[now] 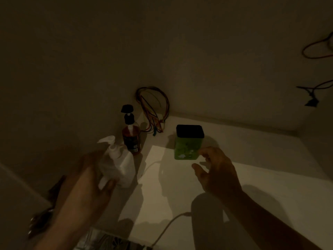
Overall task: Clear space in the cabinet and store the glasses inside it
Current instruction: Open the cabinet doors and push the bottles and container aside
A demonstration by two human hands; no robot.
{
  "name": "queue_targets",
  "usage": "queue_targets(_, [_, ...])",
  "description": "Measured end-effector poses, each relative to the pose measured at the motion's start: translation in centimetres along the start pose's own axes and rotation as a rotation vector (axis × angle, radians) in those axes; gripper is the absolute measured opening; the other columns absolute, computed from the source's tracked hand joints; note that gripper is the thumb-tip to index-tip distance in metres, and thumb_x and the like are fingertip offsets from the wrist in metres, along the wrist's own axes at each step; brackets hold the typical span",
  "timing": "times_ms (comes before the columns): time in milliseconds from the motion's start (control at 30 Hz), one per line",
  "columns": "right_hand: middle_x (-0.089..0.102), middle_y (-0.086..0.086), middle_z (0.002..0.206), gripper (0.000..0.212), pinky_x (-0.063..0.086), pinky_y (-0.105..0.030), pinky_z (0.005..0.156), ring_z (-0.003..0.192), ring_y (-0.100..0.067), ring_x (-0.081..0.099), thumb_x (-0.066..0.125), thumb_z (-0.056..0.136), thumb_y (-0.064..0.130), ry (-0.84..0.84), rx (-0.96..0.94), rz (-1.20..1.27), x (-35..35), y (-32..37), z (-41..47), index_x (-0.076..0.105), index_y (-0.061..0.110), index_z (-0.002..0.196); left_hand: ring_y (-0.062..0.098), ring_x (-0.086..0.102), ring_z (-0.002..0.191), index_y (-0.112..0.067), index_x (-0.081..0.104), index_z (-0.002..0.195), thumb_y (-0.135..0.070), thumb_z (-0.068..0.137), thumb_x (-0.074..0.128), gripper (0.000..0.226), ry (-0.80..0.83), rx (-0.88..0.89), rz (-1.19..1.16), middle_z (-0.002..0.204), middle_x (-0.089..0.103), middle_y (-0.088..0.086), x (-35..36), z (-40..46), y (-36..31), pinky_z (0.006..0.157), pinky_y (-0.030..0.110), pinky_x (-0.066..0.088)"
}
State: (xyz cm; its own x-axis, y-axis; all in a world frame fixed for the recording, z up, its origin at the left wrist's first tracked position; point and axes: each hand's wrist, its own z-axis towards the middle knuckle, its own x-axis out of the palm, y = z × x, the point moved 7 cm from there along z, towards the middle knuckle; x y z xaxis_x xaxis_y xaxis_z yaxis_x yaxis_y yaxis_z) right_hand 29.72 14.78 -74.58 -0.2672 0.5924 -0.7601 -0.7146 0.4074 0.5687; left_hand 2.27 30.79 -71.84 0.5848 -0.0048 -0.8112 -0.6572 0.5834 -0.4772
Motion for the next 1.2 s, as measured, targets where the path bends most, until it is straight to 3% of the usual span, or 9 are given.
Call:
queue_targets(100, [0.063,-0.009,0.111,0.045,0.05,-0.034,0.081,0.099,-0.026,0.061,0.082,0.076,0.013,-0.054,-0.013,-0.018,-0.2,-0.4,1.8,0.064,0.008,0.117,0.018,0.065,0.096,-0.043,0.051,0.116,-0.035,0.072,0.081,0.054,0.048,0.009,-0.107,0.112,0.065,-0.011,1.8,-2.9,-3.0,0.071,0.031,0.047])
queue_targets(200, [0.058,-0.006,0.117,0.053,0.05,-0.034,0.085,0.105,-0.025,0.059,0.078,0.078,0.015,-0.05,0.048,-0.034,0.0,-1.1,3.8,0.057,0.015,0.127,0.002,0.057,0.106,-0.047,0.048,0.119,-0.043,0.082,0.07,0.043,0.171,0.151,-0.242,0.12,0.056,-0.023,5.6,-2.7,-7.4,0.084,0.027,0.049])
queue_targets(467, [0.058,0.002,0.112,0.042,0.051,-0.031,0.081,0.102,-0.019,0.057,0.073,0.082,0.03,0.023,0.08,-0.014,1.4,-1.7,6.7,0.058,0.028,0.121,0.021,0.041,0.13,-0.023,0.038,0.145,-0.035,0.078,0.078,0.08,0.209,0.305,-0.231,0.145,0.039,0.003,14.0,8.5,-15.5,0.099,0.031,0.042])
queue_targets(600, [0.059,0.006,0.117,0.043,0.044,-0.014,0.086,0.115,-0.023,0.057,0.065,0.091,0.01,0.022,0.084,0.131,1.5,-2.3,7.0,0.055,0.025,0.13,0.032,0.029,0.143,-0.025,0.015,0.157,-0.03,0.079,0.079,0.101,0.401,0.268,-0.058,0.16,0.022,0.01,18.5,13.2,-15.2,0.111,0.044,0.036])
queue_targets(700, [0.061,-0.008,0.127,0.052,0.048,-0.042,0.102,0.117,-0.029,0.056,0.067,0.085,0.003,0.004,0.007,0.117,1.3,-2.0,6.9,0.055,0.016,0.134,0.034,0.043,0.131,-0.021,0.019,0.156,-0.026,0.081,0.077,0.095,0.504,0.251,0.005,0.151,0.032,0.012,20.7,13.8,-14.7,0.104,0.044,0.043])
queue_targets(767, [0.061,-0.008,0.125,0.052,0.049,-0.047,0.1,0.114,-0.027,0.058,0.07,0.081,0.004,-0.016,0.022,0.15,1.1,-2.3,6.8,0.058,0.018,0.13,0.034,0.05,0.122,-0.016,0.035,0.148,-0.023,0.079,0.078,0.082,0.464,0.291,-0.026,0.141,0.039,0.013,20.7,13.5,-14.8,0.098,0.042,0.045])
queue_targets(900, [0.058,-0.005,0.126,0.063,0.056,-0.042,0.093,0.109,-0.025,0.061,0.077,0.076,0.001,-0.052,0.102,0.12,0.8,-2.9,6.7,0.056,0.02,0.132,0.032,0.055,0.108,-0.013,0.047,0.138,-0.021,0.075,0.08,0.072,0.414,0.383,-0.072,0.127,0.047,0.012,18.7,12.1,-15.0,0.083,0.033,0.045])
queue_targets(1067, [0.047,0.012,0.128,0.084,0.043,-0.02,0.097,0.115,-0.009,0.051,0.087,0.071,0.012,0.084,0.052,0.199,1.2,-1.0,5.0,0.046,0.026,0.143,0.022,0.054,0.11,-0.02,0.047,0.137,-0.031,0.072,0.084,0.076,0.408,0.395,-0.167,0.126,0.05,0.004,13.2,8.8,-13.6,0.089,0.037,0.051])
queue_targets(1200, [0.053,0.03,0.117,0.082,0.044,-0.002,0.078,0.101,0.014,0.056,0.089,0.067,0.025,0.209,-0.081,0.255,1.8,2.2,1.8,0.049,0.026,0.138,0.016,0.052,0.111,-0.025,0.046,0.138,-0.025,0.074,0.083,0.074,0.362,0.379,-0.212,0.125,0.047,-0.004,8.5,4.9,-10.5,0.093,0.036,0.049])
